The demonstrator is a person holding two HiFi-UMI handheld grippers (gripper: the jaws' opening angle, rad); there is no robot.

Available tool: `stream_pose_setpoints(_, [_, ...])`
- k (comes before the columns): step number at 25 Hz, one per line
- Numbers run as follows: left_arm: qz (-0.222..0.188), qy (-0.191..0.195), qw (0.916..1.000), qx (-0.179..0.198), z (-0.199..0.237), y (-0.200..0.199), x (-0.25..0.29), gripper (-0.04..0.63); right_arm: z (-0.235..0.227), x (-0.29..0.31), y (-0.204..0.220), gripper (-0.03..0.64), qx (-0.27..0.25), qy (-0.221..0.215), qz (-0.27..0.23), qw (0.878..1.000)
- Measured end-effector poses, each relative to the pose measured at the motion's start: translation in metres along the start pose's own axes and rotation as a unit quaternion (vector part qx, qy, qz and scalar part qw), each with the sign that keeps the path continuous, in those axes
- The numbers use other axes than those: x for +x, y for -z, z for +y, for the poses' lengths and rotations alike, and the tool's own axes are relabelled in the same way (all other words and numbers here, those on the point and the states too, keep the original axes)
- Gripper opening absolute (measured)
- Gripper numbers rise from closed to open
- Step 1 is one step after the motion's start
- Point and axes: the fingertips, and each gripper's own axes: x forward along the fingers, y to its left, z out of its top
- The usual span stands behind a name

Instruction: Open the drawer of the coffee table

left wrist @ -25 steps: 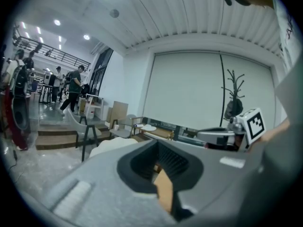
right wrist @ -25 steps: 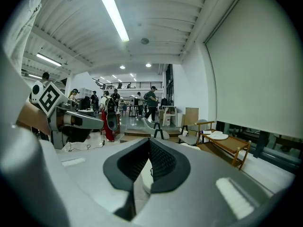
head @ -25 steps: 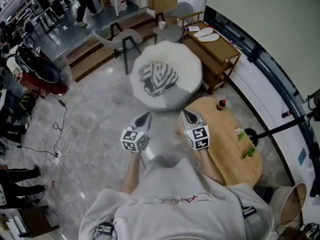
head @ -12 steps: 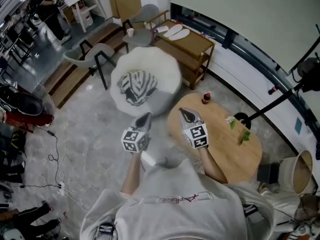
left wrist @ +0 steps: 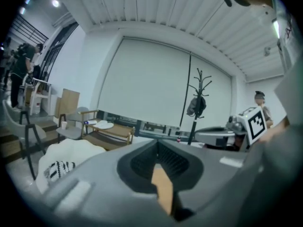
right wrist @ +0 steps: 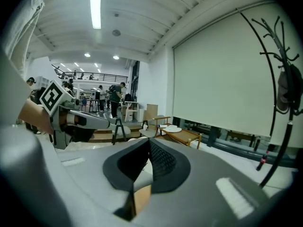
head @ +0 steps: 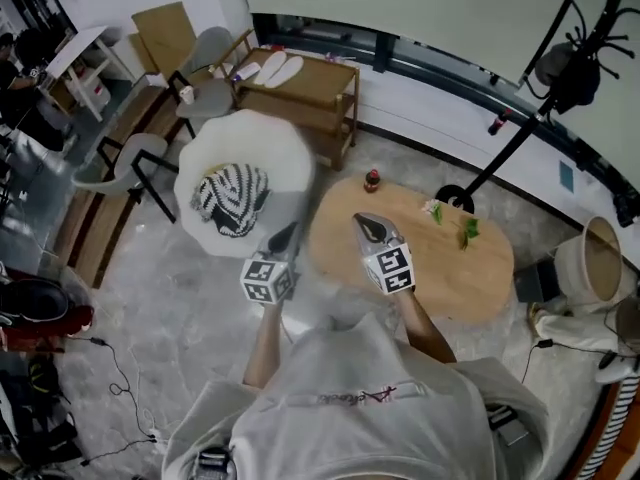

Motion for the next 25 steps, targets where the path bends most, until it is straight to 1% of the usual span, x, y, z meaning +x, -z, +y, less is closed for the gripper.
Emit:
stream_pose_setpoints(3, [0.008,0.044,0.999,0.006,-0.017,-0.004,0.02,0.0,-0.019,-0.017,0.004,0.005,0.015,0.046,0.003,0.999])
stream_pose_setpoints(7, [0.019,0.097,0.9949,0.023,-0.033,-0.006,0.044,0.001,-0.04,-0.041,0.009,0.005,0.033,0.108,0.007,0.994])
stream_pose_setpoints(11, [0.028,0.142,0.9888,0.034,-0.051,-0.009,0.061,0.0,-0.06,-0.072,0.022,0.005,0.052,0.169,0.014,0.984])
stream_pose_setpoints(15, [0.04,0.181,0.9819,0.041,-0.069,-0.006,0.07,0.0,-0.068,-0.104,0.034,0.005,0.07,0.221,0.025,0.973])
stream_pose_setpoints(19, [0.055,0.215,0.9742,0.044,-0.088,0.006,0.076,0.0,-0.067,-0.131,0.046,0.005,0.085,0.26,0.034,0.961])
stream_pose_setpoints(25, [0.076,0.249,0.9643,0.049,-0.108,0.027,0.078,0.0,-0.057,-0.167,0.072,0.005,0.107,0.301,0.052,0.946])
